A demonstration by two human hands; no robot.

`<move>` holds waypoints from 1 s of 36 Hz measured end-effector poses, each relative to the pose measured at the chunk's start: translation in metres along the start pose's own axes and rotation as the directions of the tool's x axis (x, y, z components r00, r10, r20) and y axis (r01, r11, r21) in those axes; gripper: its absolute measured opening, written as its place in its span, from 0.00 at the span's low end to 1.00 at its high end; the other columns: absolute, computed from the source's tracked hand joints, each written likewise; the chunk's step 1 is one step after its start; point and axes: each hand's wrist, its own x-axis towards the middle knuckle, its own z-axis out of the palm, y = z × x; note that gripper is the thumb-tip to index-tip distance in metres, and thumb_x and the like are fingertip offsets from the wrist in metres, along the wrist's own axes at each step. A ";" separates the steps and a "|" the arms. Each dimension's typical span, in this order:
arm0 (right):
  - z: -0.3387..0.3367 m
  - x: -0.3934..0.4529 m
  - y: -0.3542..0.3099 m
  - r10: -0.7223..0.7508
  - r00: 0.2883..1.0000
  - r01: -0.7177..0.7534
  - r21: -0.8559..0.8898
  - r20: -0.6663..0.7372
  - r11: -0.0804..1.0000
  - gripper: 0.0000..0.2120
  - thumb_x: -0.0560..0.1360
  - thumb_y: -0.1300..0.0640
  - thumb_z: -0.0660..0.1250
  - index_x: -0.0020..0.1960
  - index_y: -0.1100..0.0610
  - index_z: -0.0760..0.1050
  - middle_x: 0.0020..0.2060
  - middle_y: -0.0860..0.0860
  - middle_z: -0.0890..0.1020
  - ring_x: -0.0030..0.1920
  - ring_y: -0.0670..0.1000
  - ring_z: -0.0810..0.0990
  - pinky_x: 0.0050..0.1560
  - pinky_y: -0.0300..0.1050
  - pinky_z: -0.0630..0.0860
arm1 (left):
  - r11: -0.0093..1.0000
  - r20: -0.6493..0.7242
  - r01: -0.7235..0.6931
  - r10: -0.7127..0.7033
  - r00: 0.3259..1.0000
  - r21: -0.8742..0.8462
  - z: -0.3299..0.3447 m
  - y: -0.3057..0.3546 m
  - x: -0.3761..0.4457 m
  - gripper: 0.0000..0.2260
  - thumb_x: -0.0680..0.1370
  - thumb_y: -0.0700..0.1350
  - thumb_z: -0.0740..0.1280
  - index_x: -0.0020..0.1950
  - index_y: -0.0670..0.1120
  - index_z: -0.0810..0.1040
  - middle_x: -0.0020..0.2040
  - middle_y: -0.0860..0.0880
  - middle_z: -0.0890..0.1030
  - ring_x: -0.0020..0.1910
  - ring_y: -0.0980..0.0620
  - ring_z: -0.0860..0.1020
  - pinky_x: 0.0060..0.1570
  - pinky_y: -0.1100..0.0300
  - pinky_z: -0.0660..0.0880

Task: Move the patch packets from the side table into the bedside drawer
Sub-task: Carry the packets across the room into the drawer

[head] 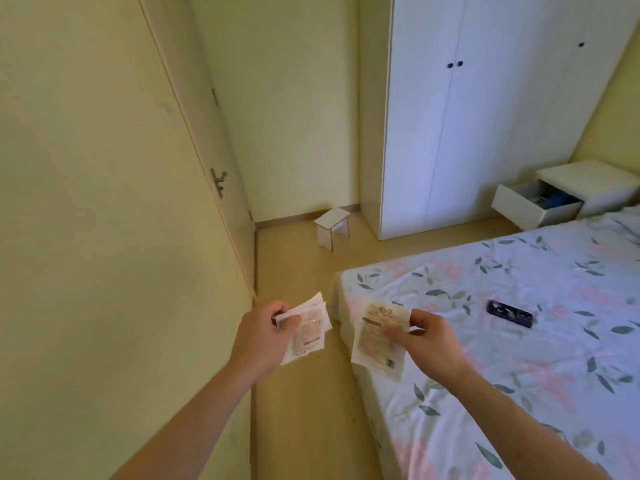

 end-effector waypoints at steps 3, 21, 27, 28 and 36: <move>-0.014 0.033 -0.002 0.034 0.995 -0.033 0.009 -0.093 0.999 0.06 0.74 0.55 0.74 0.49 0.45 0.84 0.42 0.42 0.87 0.40 0.47 0.86 0.46 0.45 0.82 | 0.998 0.075 -0.055 0.056 0.996 -0.005 0.015 0.013 0.061 0.14 0.78 0.47 0.69 0.34 0.51 0.70 0.29 0.55 0.74 0.27 0.57 0.67 0.29 0.61 0.63; -0.007 0.384 -0.055 0.067 0.981 -0.080 -0.064 -0.181 0.995 0.05 0.74 0.52 0.72 0.49 0.43 0.84 0.42 0.39 0.86 0.41 0.42 0.85 0.48 0.46 0.82 | 0.986 0.140 -0.165 0.160 0.977 0.030 0.030 0.028 0.426 0.10 0.80 0.49 0.68 0.40 0.48 0.76 0.39 0.54 0.80 0.31 0.57 0.77 0.24 0.71 0.67; 0.021 0.499 -0.091 0.026 0.988 -0.040 -0.085 -0.154 0.996 0.06 0.75 0.52 0.72 0.51 0.44 0.84 0.42 0.40 0.86 0.41 0.43 0.86 0.46 0.42 0.83 | 0.987 0.144 -0.158 0.154 0.978 0.019 0.021 0.010 0.546 0.09 0.79 0.49 0.69 0.41 0.48 0.77 0.38 0.55 0.81 0.33 0.56 0.78 0.26 0.70 0.68; 0.024 0.516 -0.094 0.026 0.987 -0.040 -0.081 -0.159 0.996 0.06 0.75 0.51 0.72 0.51 0.44 0.84 0.42 0.40 0.86 0.41 0.43 0.86 0.46 0.43 0.83 | 0.987 0.149 -0.163 0.160 0.976 0.011 0.021 0.007 0.566 0.09 0.79 0.49 0.69 0.41 0.48 0.78 0.38 0.55 0.81 0.34 0.56 0.78 0.26 0.69 0.68; 0.059 0.640 -0.112 0.081 0.956 -0.095 -0.036 -0.280 0.995 0.06 0.76 0.52 0.72 0.52 0.45 0.84 0.42 0.40 0.86 0.41 0.41 0.85 0.41 0.36 0.80 | 0.967 0.213 -0.252 0.251 0.944 -0.023 0.019 -0.009 0.734 0.09 0.79 0.49 0.69 0.39 0.52 0.78 0.36 0.57 0.81 0.33 0.57 0.78 0.26 0.68 0.68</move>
